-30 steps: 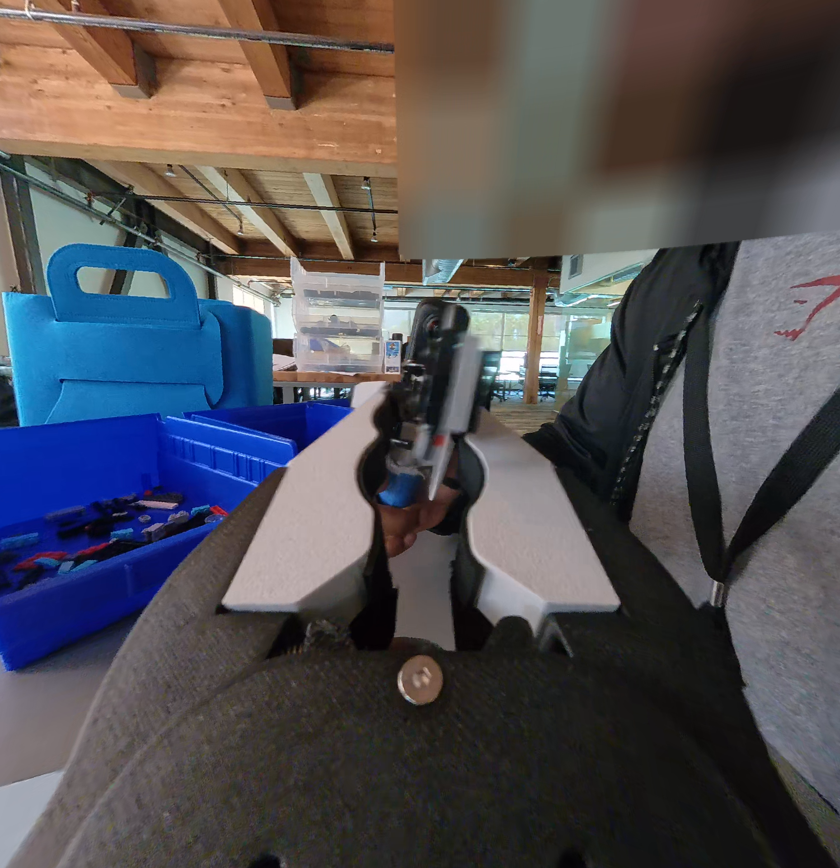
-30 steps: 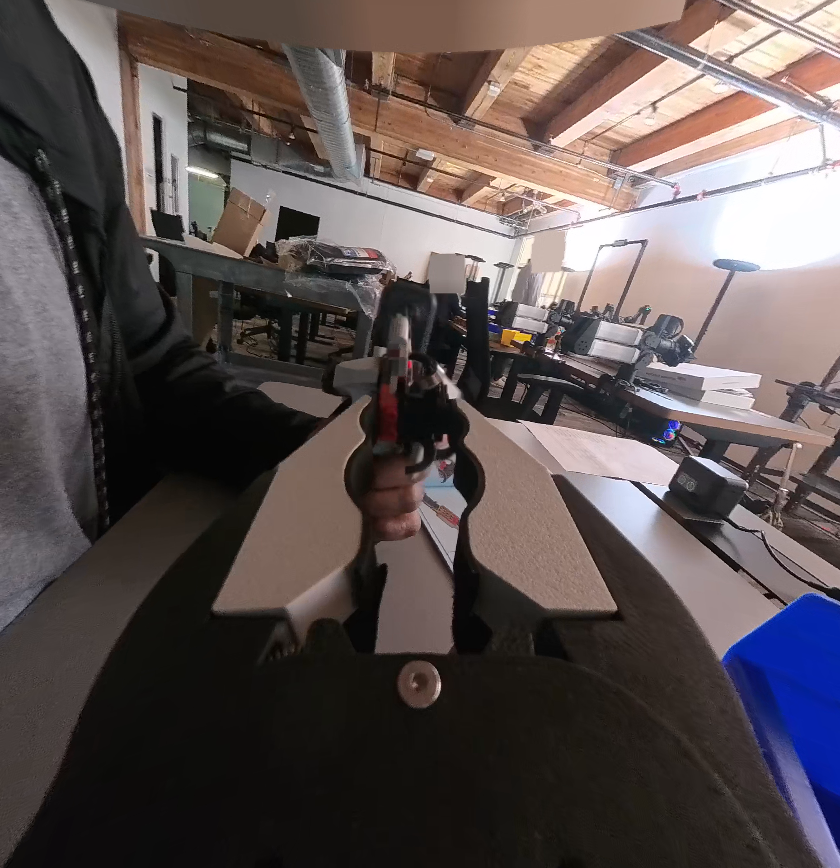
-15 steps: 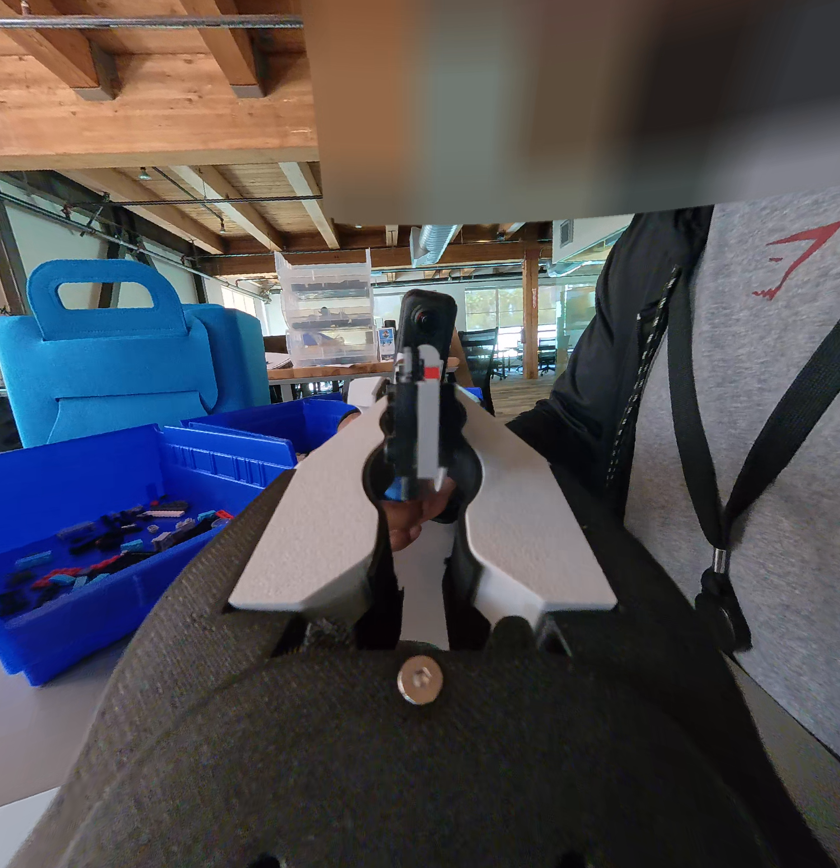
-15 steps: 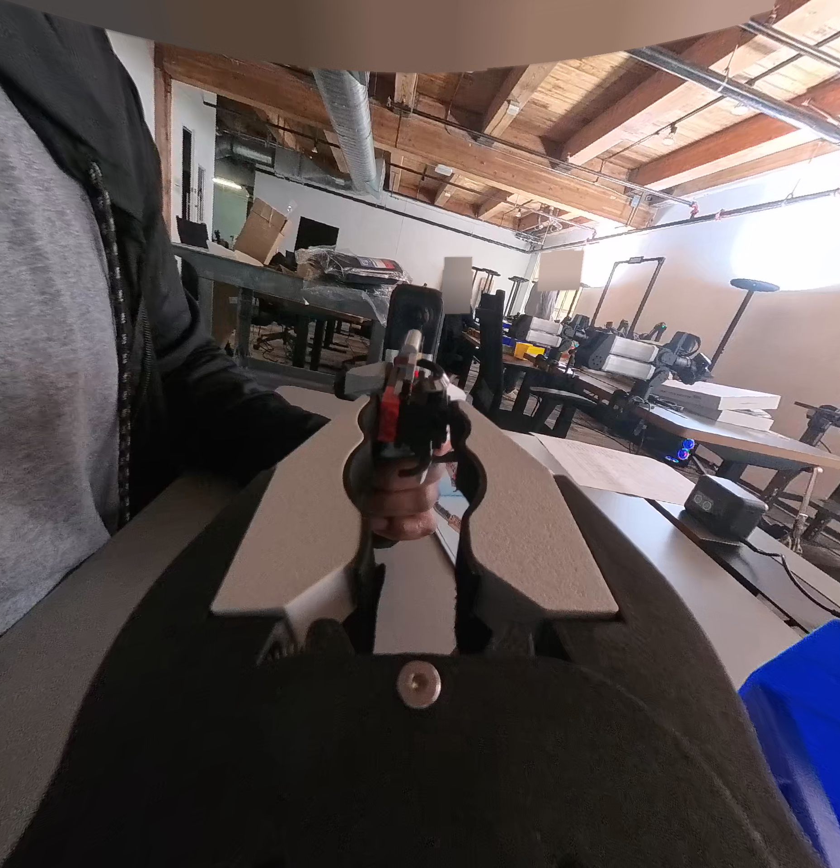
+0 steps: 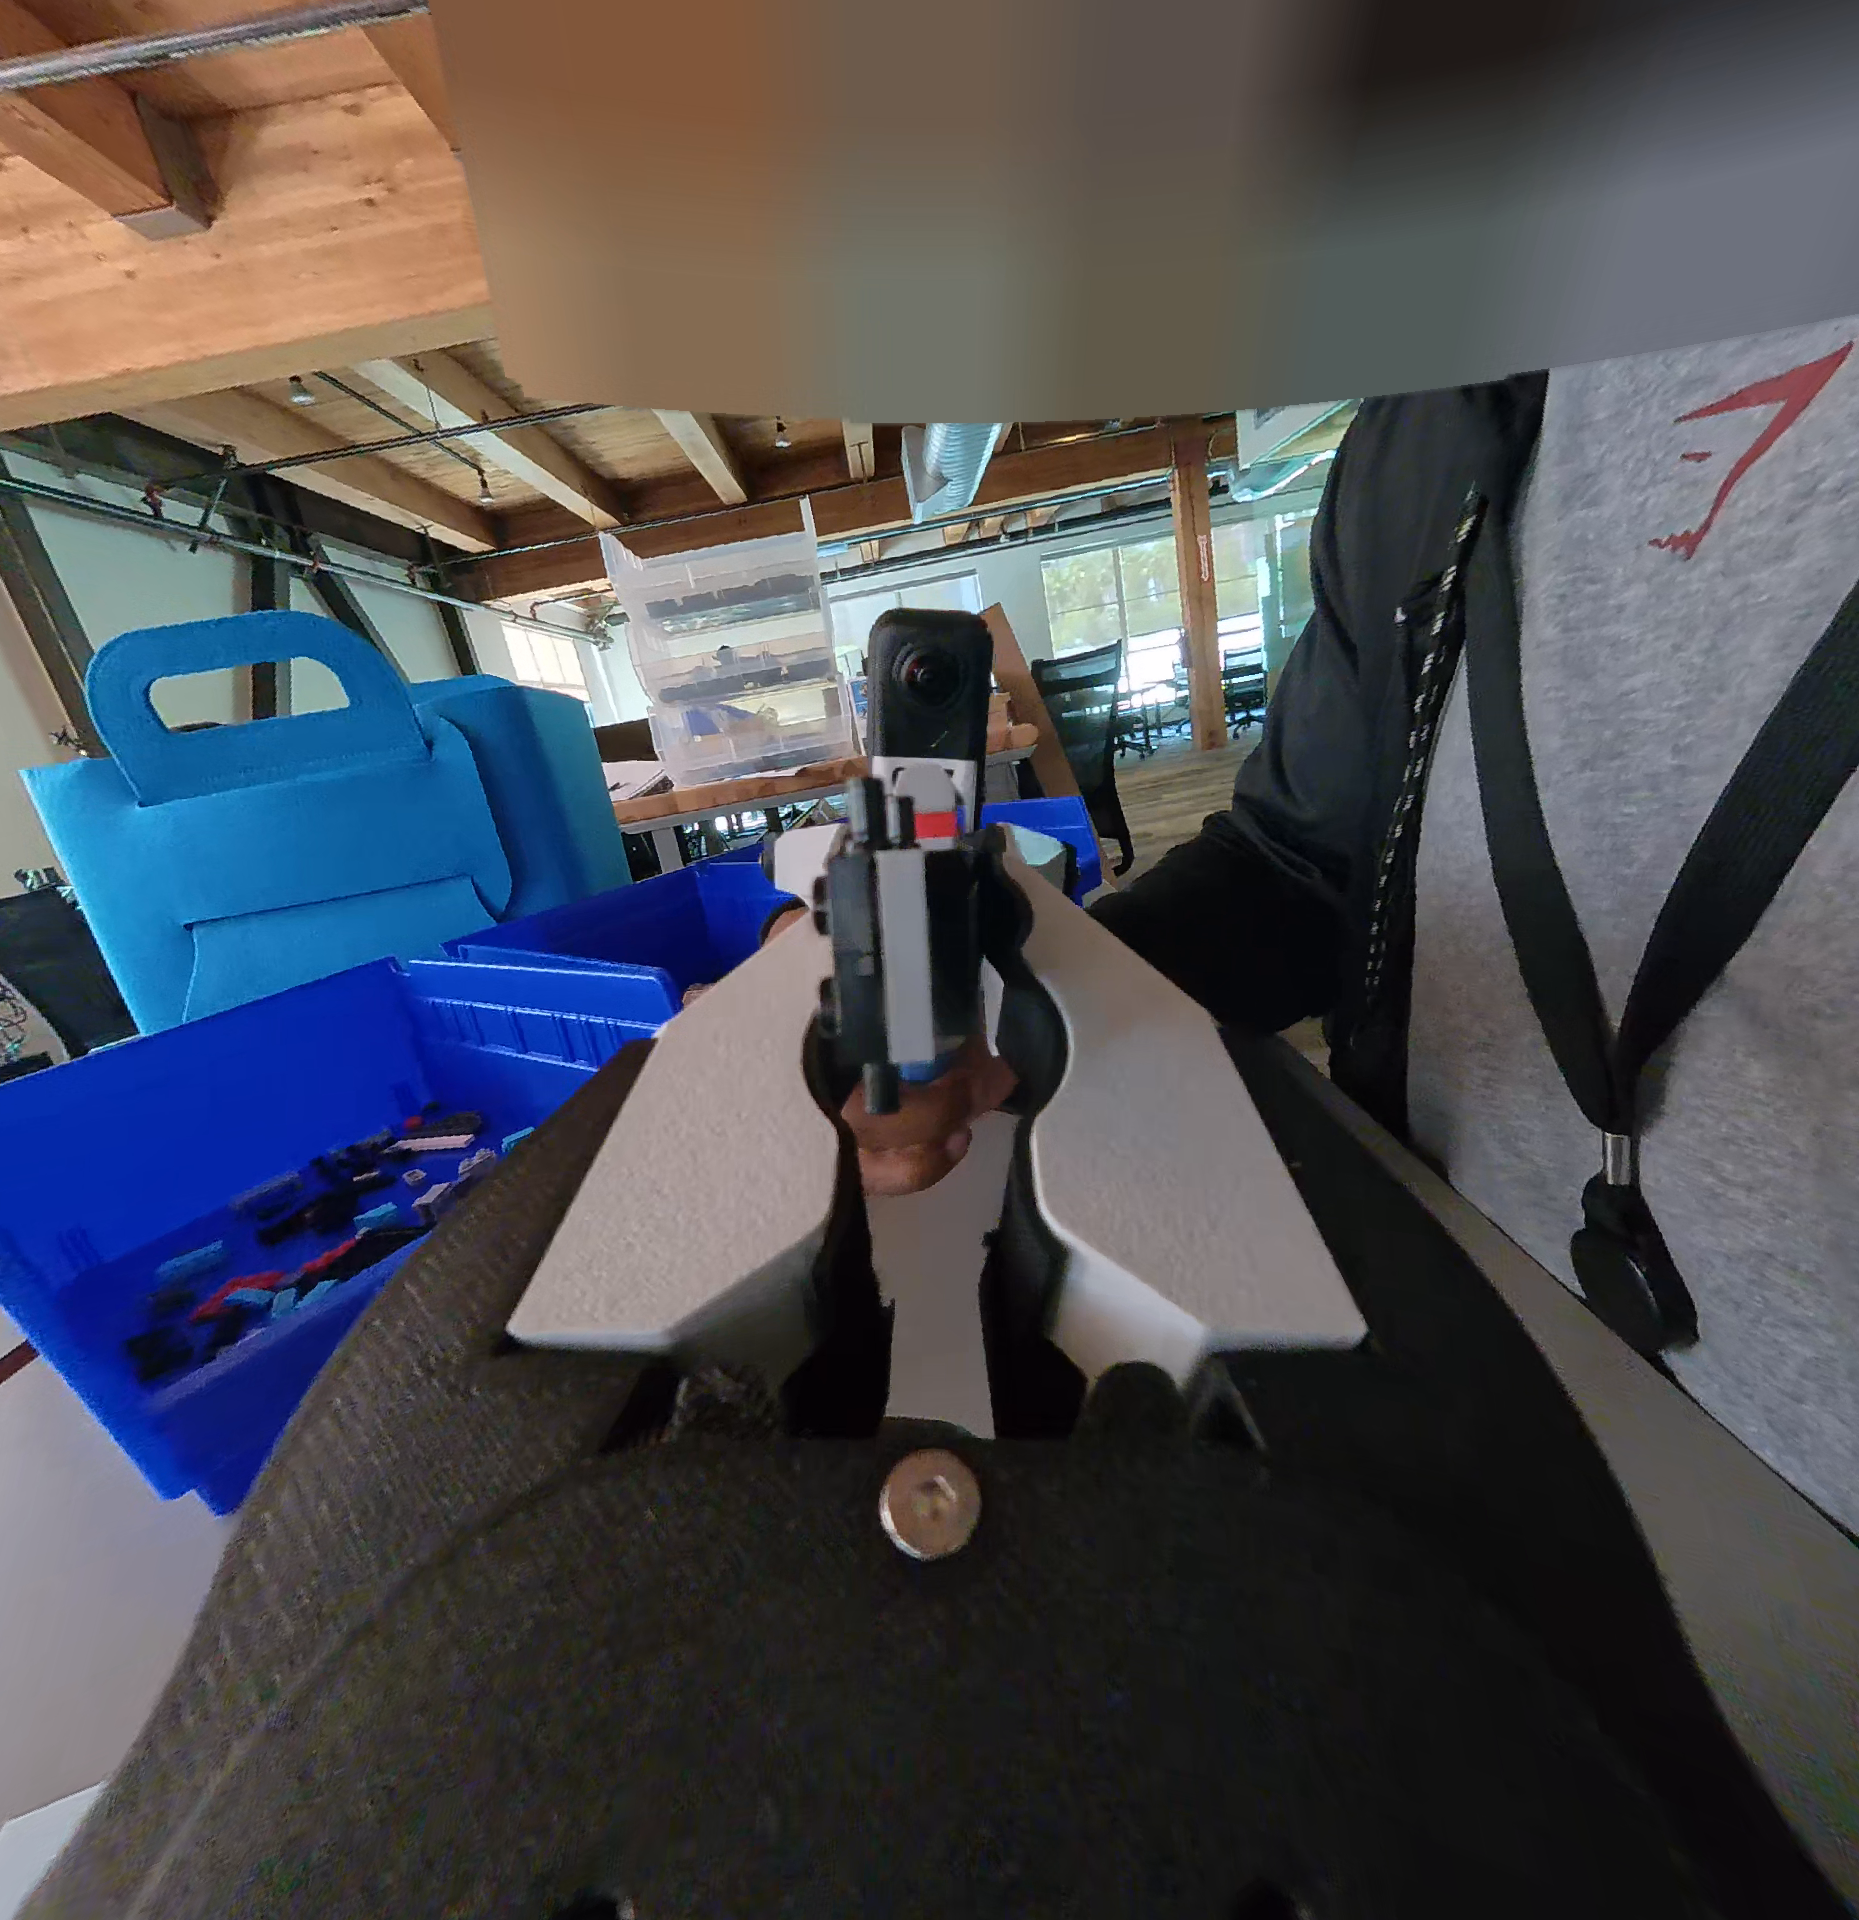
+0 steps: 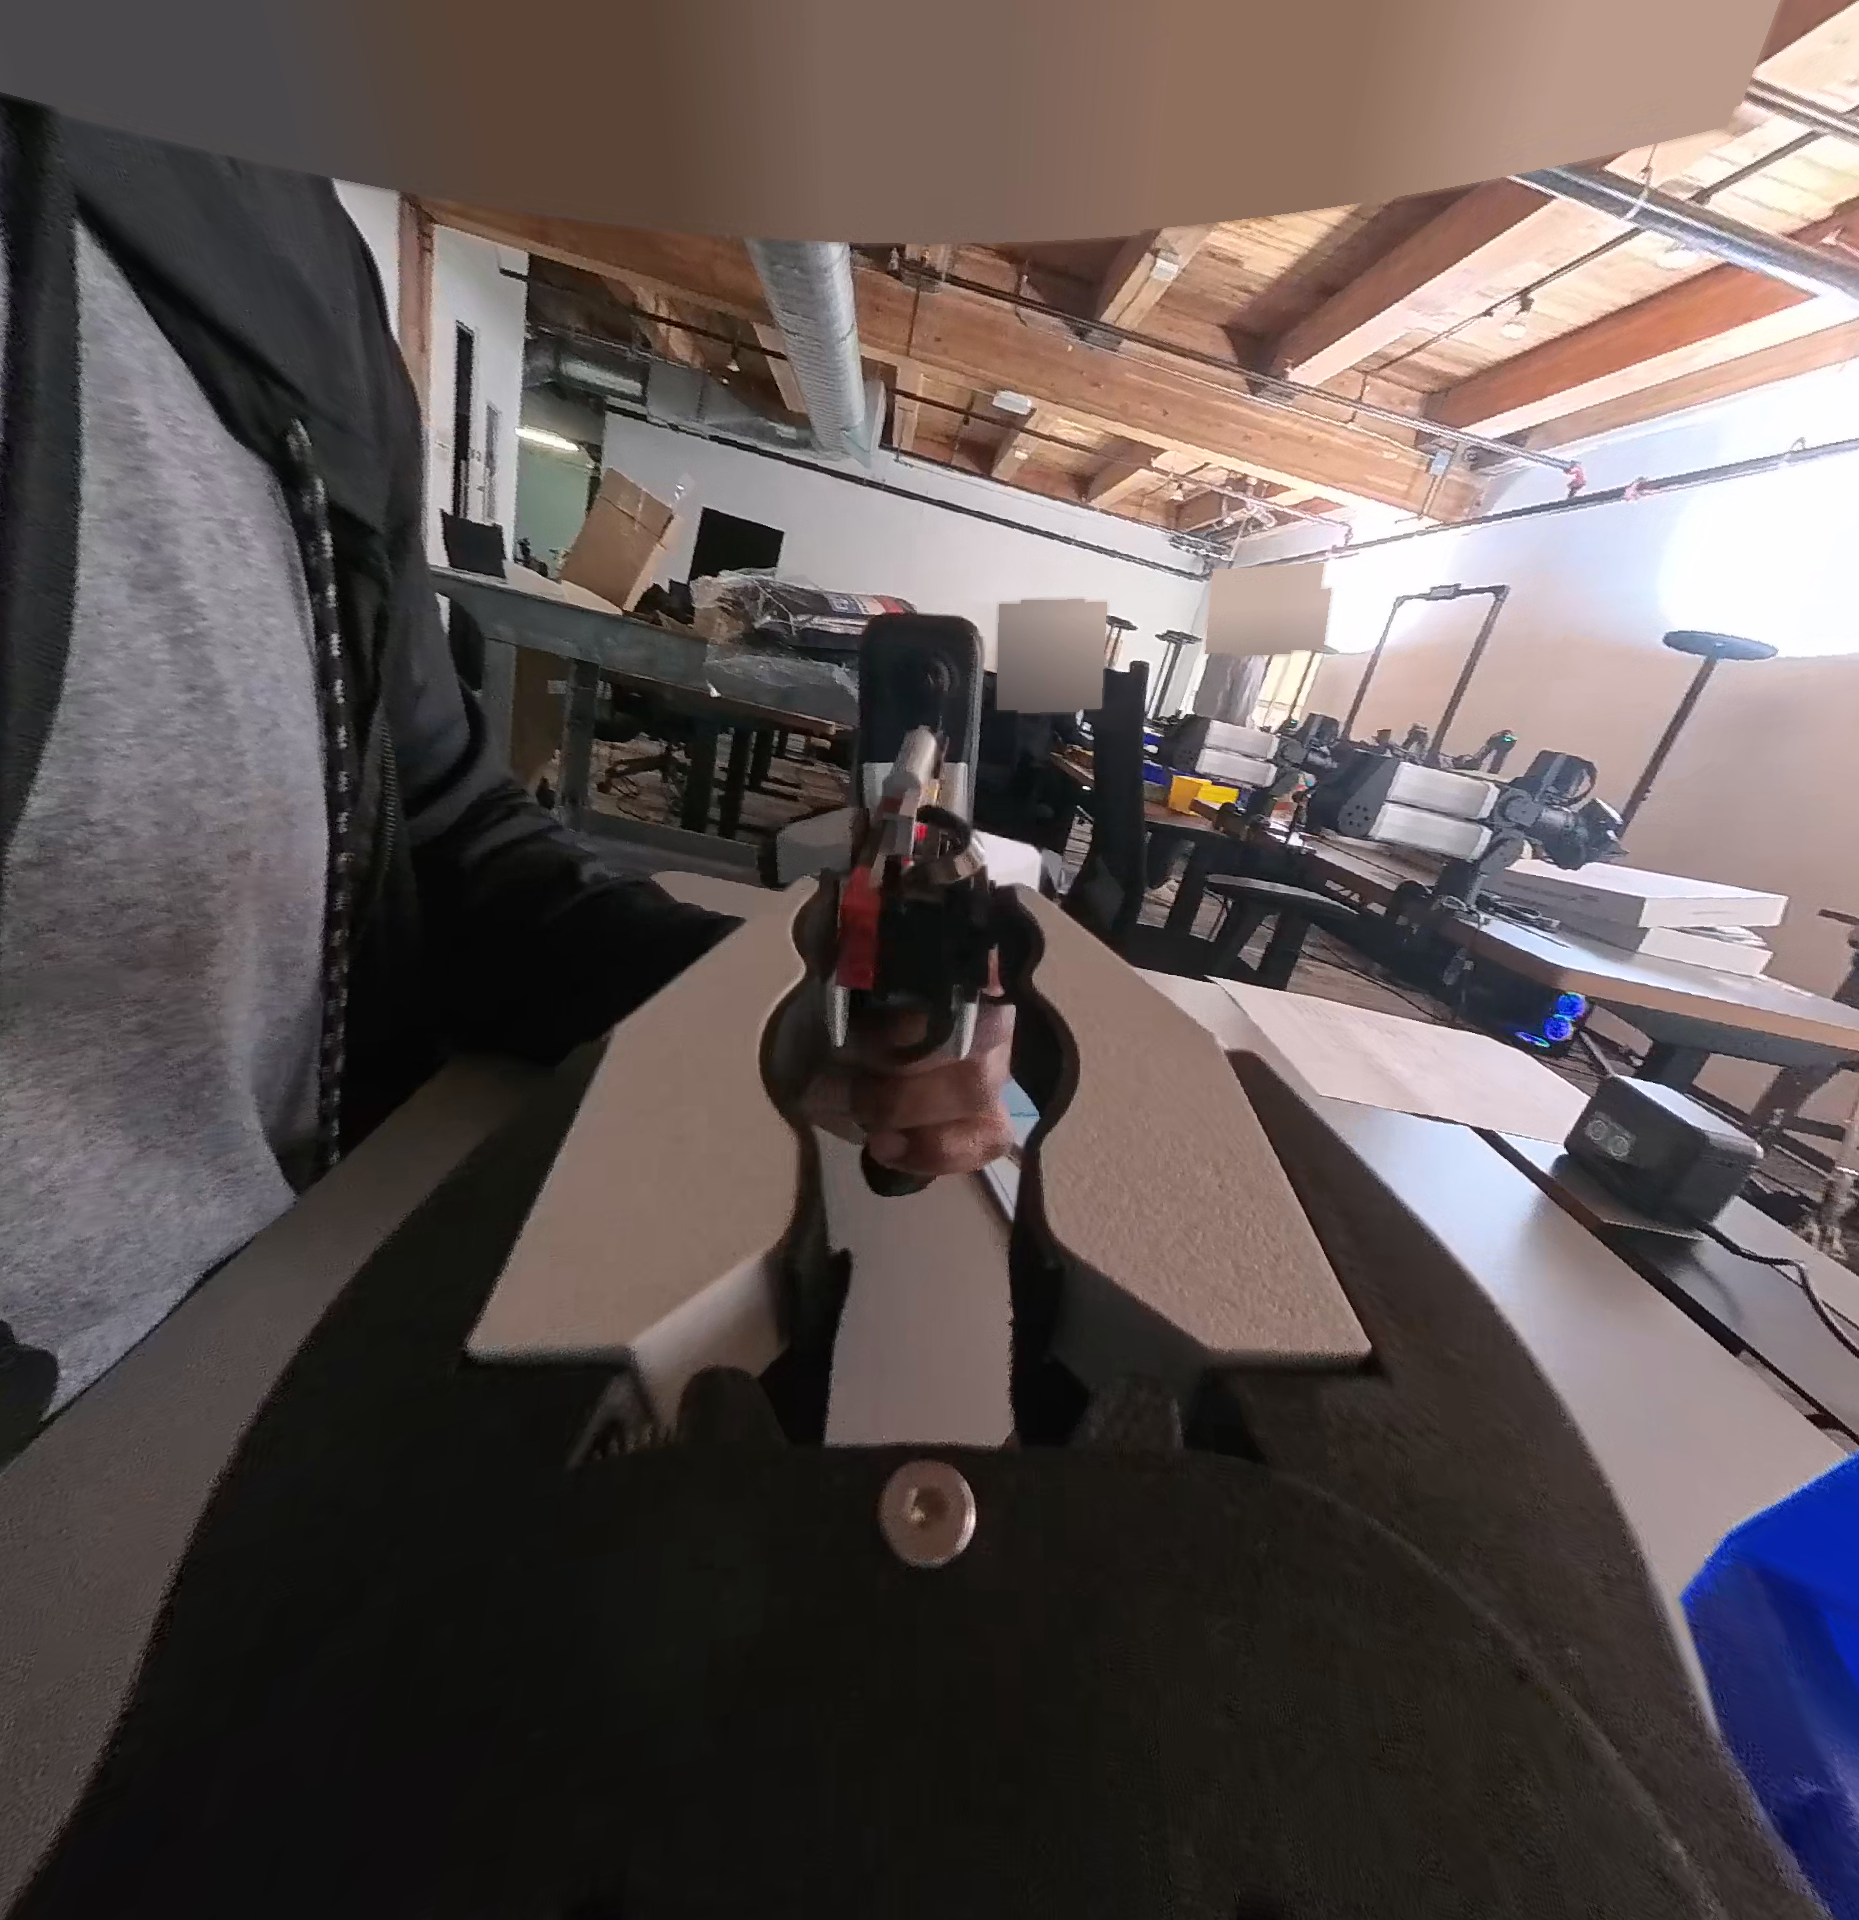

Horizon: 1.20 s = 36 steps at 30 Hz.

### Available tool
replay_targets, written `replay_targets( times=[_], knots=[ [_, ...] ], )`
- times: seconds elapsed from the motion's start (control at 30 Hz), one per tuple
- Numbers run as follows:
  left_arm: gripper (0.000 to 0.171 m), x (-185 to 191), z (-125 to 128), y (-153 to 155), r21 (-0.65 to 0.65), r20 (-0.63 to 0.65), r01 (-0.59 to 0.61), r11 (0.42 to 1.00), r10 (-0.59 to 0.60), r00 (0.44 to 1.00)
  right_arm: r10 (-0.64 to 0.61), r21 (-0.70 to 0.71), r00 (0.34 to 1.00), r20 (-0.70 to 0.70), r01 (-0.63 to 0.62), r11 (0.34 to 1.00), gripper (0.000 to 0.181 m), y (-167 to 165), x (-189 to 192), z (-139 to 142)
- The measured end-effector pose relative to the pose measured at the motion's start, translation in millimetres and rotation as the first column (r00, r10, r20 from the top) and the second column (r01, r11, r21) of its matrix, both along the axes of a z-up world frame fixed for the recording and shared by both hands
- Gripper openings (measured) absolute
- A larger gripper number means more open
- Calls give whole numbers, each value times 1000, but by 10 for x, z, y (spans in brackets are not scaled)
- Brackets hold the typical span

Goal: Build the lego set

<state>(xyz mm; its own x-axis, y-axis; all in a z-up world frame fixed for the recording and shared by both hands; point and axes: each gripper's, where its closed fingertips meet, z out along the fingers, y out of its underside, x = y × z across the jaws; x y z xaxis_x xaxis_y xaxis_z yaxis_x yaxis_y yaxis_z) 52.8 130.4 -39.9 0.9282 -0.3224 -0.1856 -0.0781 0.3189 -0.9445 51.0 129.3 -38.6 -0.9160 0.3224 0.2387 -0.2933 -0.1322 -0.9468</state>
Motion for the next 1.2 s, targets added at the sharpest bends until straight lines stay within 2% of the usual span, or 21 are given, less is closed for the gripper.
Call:
replay_targets(
  times=[0.57,1.2],
  knots=[
    [17,124,-30,-22,-12,-28,64,998,-64,998,88,27,996,3,-88,996,33,-1,160,-29],
    [17,185,-46,-28,-27,-64,74,997,-76,995,137,38,990,18,-138,990,35,-6,230,-71]
  ],
)
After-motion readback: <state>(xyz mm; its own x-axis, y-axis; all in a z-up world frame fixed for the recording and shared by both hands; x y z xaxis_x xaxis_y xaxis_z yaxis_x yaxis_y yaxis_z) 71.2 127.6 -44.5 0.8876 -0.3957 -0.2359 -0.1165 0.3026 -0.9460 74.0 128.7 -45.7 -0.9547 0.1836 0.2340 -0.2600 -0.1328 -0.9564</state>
